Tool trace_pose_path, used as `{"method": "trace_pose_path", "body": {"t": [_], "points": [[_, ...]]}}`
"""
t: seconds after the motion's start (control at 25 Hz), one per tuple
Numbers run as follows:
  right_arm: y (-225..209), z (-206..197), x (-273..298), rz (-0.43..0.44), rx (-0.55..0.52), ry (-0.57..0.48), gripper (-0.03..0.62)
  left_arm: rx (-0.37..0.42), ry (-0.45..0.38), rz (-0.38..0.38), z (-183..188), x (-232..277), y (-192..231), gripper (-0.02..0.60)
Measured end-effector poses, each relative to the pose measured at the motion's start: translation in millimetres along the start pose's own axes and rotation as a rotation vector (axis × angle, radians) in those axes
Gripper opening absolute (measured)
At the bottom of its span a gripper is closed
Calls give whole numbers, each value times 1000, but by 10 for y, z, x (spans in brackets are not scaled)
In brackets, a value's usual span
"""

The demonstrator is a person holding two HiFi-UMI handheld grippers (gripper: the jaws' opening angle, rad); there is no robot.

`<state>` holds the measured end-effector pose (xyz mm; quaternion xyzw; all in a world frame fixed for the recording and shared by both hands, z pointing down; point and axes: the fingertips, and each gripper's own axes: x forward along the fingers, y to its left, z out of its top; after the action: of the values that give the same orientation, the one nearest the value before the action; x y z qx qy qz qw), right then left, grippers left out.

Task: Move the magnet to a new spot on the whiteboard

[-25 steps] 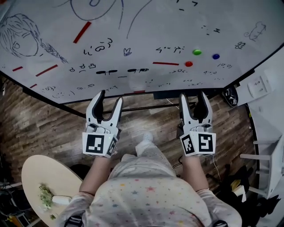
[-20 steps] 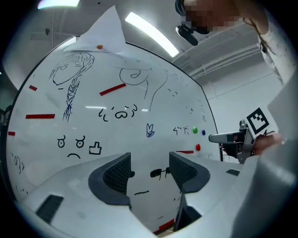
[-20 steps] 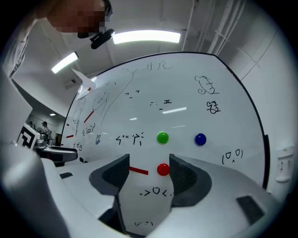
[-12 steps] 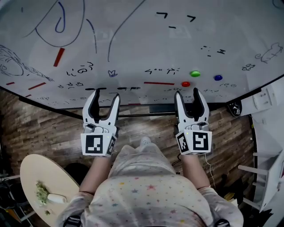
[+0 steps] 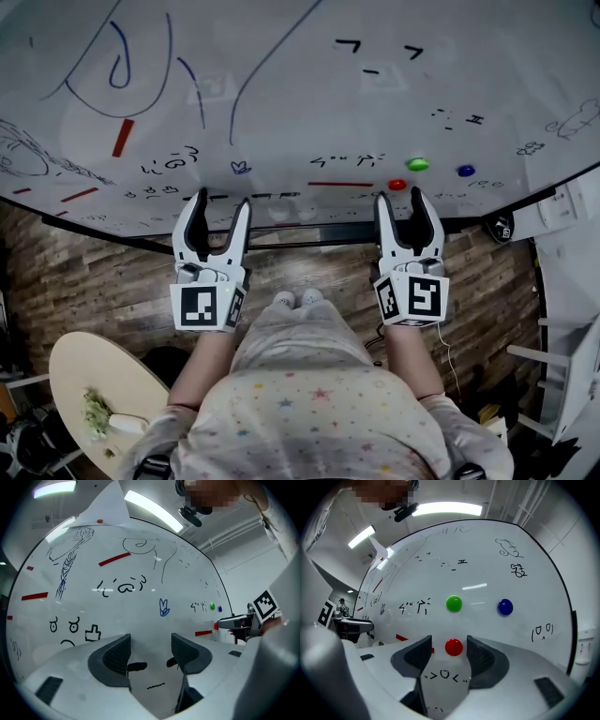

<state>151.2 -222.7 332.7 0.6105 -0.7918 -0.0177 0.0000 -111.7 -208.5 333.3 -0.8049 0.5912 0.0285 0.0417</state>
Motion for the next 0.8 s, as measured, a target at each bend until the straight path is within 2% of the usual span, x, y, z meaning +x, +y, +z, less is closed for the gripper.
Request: {"method": "trace_pose_path", "body": {"t": [0.32, 0.8], "points": [[-21, -37, 66, -38, 1, 22, 216, 13, -28, 16, 78, -12, 77, 249], [-21, -91, 124, -35, -3, 15, 192, 26, -37, 19, 76, -11, 80, 249]]}}
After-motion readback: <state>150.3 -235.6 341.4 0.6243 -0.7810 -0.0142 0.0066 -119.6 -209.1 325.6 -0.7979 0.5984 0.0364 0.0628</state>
